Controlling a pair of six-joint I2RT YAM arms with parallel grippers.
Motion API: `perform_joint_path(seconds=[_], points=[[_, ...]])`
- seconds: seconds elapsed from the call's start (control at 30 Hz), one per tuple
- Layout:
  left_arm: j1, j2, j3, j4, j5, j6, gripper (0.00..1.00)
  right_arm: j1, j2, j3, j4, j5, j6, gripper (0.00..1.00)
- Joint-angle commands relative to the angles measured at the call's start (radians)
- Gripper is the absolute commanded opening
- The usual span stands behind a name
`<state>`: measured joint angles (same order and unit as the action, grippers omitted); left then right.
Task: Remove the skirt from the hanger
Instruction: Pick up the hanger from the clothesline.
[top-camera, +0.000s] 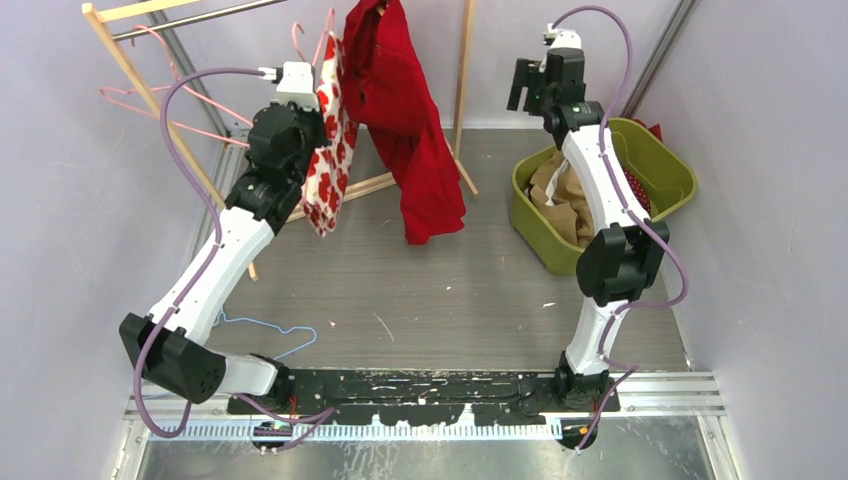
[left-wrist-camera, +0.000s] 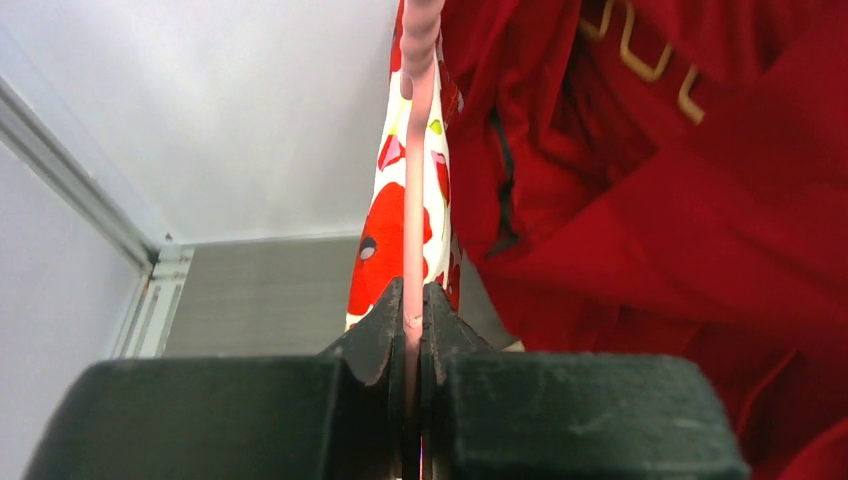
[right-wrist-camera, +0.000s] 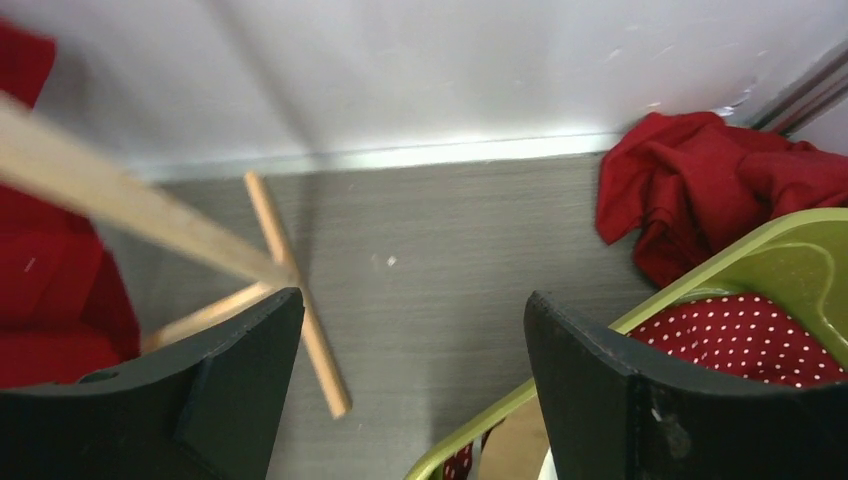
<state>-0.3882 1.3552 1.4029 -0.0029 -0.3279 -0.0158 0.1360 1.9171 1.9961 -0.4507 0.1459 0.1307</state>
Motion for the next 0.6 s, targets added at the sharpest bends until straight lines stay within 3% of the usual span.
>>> perform_joint_path(seconds=[0.0, 0.2, 0.37, 0.57], points=[[-0.001, -0.056, 0.062, -0.150, 0.017, -0.032, 0.00, 0.138, -0.202, -0.053, 0.015, -0.062, -0.121, 0.86], [-0.007, -0.050, 0.154, -0.305, 0.010, -0.082, 0.00, 0.433, -0.402, -0.189, 0.034, -0.047, -0.269, 0.86], [-0.020, -0.057, 0.210, -0.358, -0.004, -0.090, 0.00, 0.654, -0.519, -0.271, 0.039, -0.057, -0.234, 0.85], [-0.059, -0.077, 0.243, -0.403, -0.011, -0.103, 0.00, 0.840, -0.457, -0.298, 0.036, -0.035, -0.237, 0.84]])
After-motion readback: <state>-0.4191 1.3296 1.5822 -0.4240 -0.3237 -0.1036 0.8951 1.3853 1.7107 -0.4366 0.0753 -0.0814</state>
